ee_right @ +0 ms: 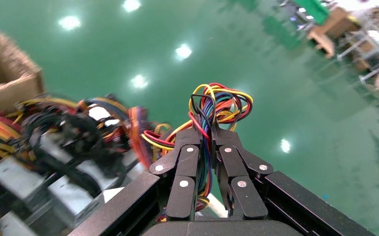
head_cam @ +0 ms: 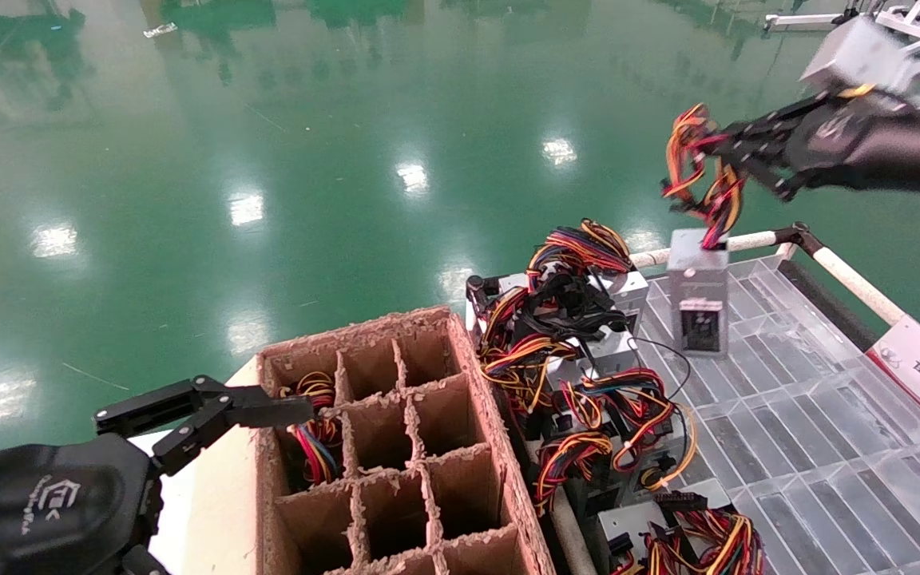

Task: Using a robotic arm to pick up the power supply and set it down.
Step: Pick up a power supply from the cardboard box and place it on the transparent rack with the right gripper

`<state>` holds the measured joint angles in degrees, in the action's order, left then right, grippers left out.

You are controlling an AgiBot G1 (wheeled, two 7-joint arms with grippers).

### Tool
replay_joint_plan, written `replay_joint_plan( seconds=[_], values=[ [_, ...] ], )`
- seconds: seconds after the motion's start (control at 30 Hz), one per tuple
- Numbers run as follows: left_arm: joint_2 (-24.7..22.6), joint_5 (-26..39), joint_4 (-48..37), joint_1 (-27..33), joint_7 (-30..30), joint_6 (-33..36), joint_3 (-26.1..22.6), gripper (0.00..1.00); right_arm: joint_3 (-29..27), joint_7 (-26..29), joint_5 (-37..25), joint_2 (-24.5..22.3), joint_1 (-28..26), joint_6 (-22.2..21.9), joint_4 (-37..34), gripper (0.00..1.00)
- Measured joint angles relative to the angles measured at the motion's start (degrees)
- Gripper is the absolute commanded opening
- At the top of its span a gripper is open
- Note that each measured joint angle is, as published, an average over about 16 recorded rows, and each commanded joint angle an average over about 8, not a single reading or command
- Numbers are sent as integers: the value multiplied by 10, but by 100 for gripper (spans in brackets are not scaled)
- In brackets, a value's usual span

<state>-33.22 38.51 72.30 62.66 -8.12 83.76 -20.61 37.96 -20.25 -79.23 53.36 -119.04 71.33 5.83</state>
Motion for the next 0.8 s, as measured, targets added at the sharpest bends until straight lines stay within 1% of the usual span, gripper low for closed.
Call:
replay_joint_plan(
  seconds=[0.23, 0.4, 0.57, 0.8],
  values=[
    [0, 0, 0, 0, 0, 0, 0, 100, 17, -17, -24, 26, 2, -3, -20, 0],
    [0, 0, 0, 0, 0, 0, 0, 100, 19, -23, -27, 41, 11, -17, -36, 0],
    [0, 0, 0, 0, 0, 0, 0, 100, 12, -23, -16, 49, 27, -37, -51, 0],
    [0, 0, 0, 0, 0, 0, 0, 100, -11, -17, 16, 48, 54, -58, -67, 0]
  ],
)
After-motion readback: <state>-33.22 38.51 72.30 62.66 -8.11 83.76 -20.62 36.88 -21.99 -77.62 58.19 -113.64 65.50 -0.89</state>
